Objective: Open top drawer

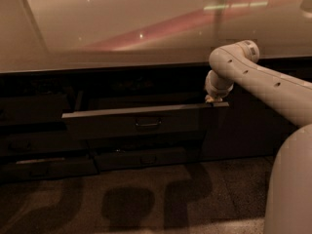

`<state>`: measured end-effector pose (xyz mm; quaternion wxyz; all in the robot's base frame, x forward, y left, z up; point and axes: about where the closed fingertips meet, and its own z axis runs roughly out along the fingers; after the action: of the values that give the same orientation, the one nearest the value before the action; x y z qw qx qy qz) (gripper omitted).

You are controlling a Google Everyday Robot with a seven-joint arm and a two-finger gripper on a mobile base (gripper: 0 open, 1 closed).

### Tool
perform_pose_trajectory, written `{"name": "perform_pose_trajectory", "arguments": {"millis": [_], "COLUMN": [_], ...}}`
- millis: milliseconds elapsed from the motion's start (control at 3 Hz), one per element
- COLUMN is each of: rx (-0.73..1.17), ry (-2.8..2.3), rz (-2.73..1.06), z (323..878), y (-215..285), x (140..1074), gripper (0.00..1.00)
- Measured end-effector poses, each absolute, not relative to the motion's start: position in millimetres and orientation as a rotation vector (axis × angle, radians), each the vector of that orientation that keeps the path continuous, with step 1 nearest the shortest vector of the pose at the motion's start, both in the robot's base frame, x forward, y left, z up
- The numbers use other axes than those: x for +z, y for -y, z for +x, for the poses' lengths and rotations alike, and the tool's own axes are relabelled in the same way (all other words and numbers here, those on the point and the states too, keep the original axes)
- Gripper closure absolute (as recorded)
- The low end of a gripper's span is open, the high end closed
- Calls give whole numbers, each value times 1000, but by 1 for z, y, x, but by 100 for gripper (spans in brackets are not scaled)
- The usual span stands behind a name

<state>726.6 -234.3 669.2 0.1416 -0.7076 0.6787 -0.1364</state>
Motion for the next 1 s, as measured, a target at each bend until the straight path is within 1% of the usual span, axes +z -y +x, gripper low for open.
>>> {"name": "perform_pose_trajectory", "arguments": {"millis": [333,667,1000], "rx": [-397,-397,-437], "ry": [-1961,-1961,-1995], "rz": [-2043,-2043,-2047], "z": [725,726,706], "y": [234,234,237], "x": [673,677,666], "gripper": [0,0,0]}}
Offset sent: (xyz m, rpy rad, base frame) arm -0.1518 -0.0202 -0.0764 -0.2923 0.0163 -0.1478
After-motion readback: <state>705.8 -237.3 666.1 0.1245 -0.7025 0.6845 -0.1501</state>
